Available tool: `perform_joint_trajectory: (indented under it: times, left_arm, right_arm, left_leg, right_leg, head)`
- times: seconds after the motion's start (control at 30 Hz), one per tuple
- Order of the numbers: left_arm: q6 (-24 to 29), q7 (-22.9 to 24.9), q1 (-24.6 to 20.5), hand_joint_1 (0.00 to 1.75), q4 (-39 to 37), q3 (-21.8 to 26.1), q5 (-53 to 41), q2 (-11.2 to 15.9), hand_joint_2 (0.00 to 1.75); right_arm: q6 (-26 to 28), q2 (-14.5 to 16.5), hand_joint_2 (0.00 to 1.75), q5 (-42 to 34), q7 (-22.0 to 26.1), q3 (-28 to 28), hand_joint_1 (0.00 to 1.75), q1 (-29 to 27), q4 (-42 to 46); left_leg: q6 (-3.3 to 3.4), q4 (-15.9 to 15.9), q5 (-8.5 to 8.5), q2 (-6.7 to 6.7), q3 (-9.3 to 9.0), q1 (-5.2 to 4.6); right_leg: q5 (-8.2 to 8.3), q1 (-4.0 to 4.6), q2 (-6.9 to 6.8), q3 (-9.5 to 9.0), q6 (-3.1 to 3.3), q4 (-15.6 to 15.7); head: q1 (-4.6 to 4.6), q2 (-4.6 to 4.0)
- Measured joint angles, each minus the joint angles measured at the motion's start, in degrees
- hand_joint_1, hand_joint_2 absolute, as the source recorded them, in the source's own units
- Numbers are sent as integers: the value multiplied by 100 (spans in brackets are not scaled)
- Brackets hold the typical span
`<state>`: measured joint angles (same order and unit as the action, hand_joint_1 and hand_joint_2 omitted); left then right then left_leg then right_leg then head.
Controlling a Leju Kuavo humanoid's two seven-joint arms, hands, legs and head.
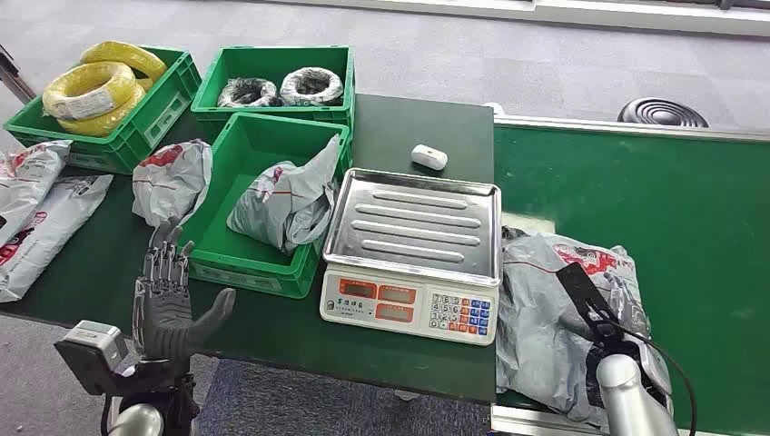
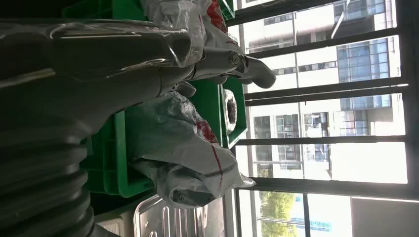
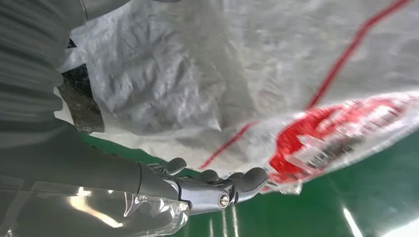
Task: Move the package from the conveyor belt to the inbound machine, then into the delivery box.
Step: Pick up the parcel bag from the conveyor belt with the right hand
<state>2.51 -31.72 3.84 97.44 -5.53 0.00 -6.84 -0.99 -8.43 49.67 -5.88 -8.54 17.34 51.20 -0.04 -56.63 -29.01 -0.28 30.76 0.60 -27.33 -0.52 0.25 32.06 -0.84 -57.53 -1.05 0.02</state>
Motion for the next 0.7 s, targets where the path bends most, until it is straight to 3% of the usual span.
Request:
perform_joint_trajectory:
  times: [0.07,0.13,0.17,0.4,0.7]
  left_arm:
    - [-2,11,-9,0,-9,-1,0,-2,175]
    - [-5,29,-11,0,-21,-2,0,-5,175]
    - [-6,34,-4,0,-24,-2,-1,-7,175]
    - [-8,51,116,0,-11,-1,-39,-12,175]
    - [-3,59,270,0,117,56,-61,-30,175]
  right_arm:
    - [-43,-19,175,80,-33,25,51,5,-101]
    - [-90,-46,175,176,-37,62,122,9,-283]
    - [-93,-54,175,189,-13,76,146,10,-356]
    - [-64,-96,175,178,54,134,175,10,-493]
    - [841,65,175,-1102,804,-164,175,-191,249]
  left_leg:
    - [0,0,0,0,0,0]
    - [0,0,0,0,0,0]
    - [0,0,0,0,-1,0]
    - [0,0,0,0,-4,0]
    - [0,0,0,-3,1,0]
  right_leg:
    - [0,0,0,0,0,0]
    - [0,0,0,-1,0,0]
    - [0,0,0,-1,0,0]
    - [0,0,0,-4,0,0]
    - [0,0,-2,-1,0,0]
  head:
    - [0,0]
    - [0,0]
    - [0,0]
    - [1,0]
    - [-1,0]
